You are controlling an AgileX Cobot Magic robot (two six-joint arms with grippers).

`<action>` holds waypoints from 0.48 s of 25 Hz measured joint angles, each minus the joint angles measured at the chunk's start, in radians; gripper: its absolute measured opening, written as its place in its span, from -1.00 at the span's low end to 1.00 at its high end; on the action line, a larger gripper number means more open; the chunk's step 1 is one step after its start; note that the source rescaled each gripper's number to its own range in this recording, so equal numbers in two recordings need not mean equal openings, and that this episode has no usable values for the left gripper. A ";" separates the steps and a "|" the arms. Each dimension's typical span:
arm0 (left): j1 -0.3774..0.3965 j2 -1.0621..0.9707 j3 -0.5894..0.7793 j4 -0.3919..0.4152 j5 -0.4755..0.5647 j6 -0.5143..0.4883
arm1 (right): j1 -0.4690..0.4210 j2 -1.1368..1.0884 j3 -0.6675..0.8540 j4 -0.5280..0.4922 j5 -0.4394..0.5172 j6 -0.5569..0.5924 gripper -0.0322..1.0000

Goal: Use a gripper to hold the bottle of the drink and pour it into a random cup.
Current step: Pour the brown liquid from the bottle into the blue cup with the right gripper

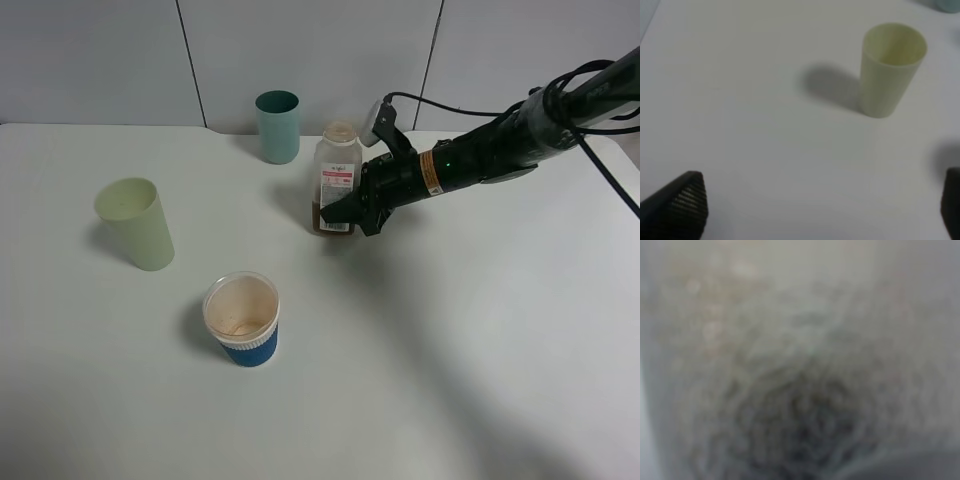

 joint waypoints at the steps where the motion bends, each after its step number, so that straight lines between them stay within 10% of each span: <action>1: 0.000 0.000 0.000 0.000 0.000 0.000 | 0.004 -0.015 0.000 -0.004 0.012 0.001 -0.79; 12: 0.000 0.000 0.000 0.000 0.000 0.000 | 0.098 -0.181 0.000 -0.122 0.156 0.027 -0.83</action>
